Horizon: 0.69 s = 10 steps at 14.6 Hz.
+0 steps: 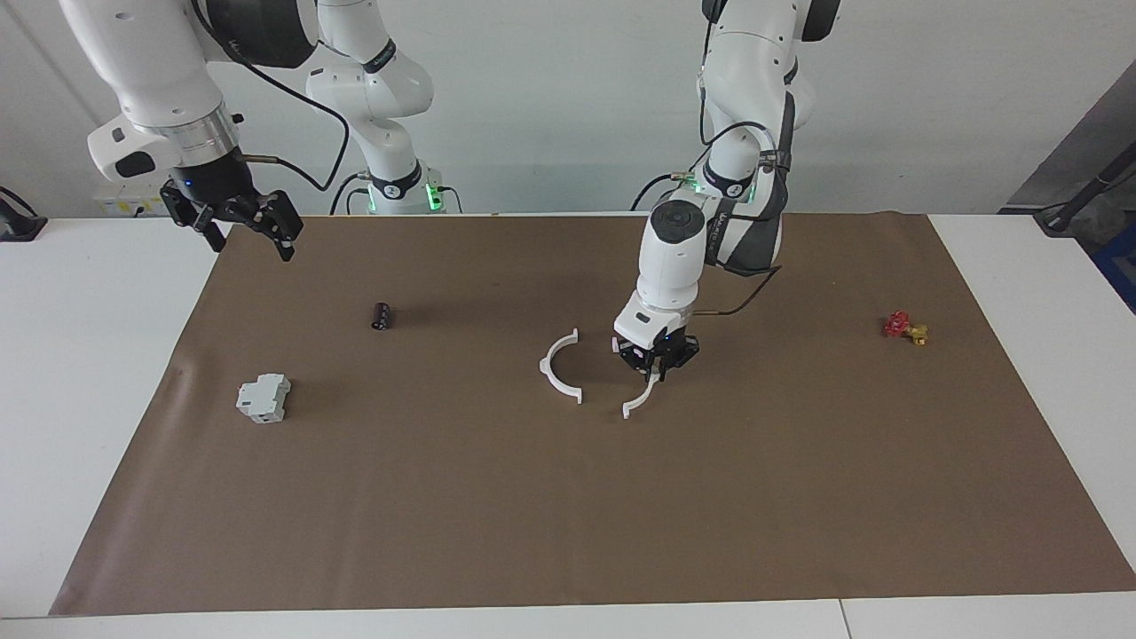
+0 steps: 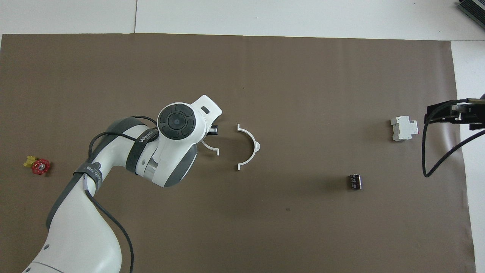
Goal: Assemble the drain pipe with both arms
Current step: 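Lift and carry the clamp half toward the placed half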
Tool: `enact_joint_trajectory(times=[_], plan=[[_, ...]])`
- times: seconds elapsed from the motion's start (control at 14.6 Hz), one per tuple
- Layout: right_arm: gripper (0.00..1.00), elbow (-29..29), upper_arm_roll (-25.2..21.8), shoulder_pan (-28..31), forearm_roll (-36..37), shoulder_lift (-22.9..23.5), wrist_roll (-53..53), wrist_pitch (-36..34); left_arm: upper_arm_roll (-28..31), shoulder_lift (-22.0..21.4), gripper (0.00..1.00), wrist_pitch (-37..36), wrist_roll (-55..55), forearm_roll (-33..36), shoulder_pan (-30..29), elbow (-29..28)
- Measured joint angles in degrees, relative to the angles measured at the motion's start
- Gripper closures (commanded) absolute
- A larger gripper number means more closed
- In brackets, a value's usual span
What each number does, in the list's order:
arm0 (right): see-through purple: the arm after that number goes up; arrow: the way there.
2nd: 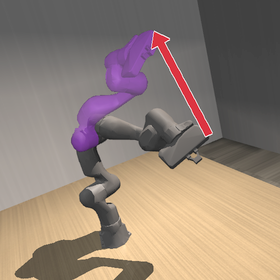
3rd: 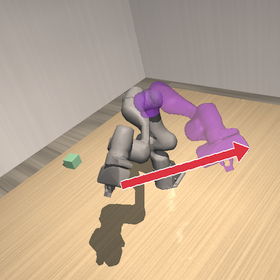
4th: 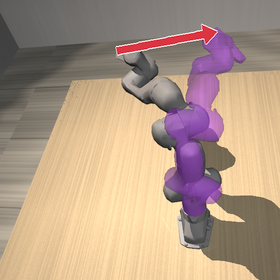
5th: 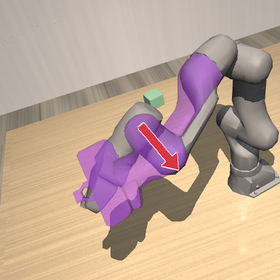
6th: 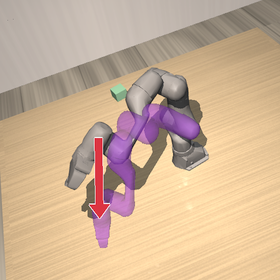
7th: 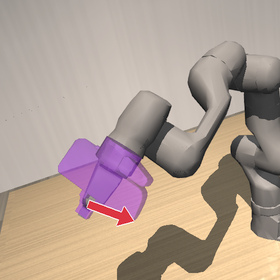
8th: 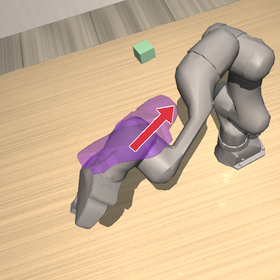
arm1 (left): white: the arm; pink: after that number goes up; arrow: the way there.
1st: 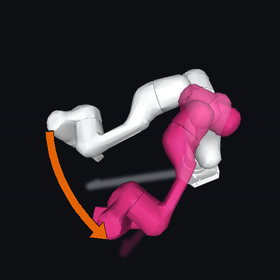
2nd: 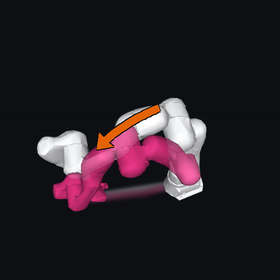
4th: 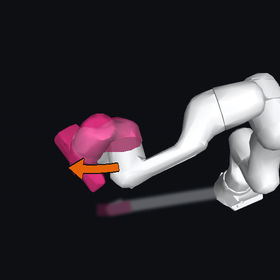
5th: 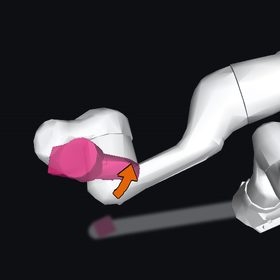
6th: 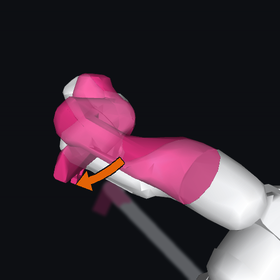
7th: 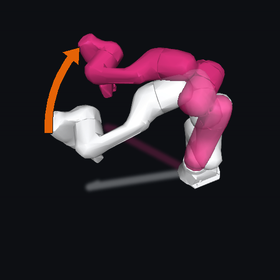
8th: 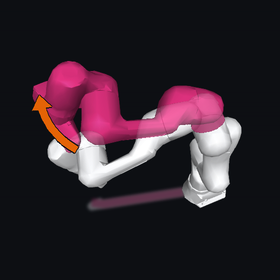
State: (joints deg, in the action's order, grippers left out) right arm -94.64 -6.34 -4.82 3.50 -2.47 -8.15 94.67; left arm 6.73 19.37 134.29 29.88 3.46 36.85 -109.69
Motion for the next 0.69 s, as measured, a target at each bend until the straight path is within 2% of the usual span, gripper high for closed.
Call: enact_joint_trajectory(times=[0.69], plan=[[0.00,0.0,0.0,0.0,0.0,0.0,0.0,0.0,0.0,1.1,1.00,0.7,1.3,0.0,2.0,-0.1]])
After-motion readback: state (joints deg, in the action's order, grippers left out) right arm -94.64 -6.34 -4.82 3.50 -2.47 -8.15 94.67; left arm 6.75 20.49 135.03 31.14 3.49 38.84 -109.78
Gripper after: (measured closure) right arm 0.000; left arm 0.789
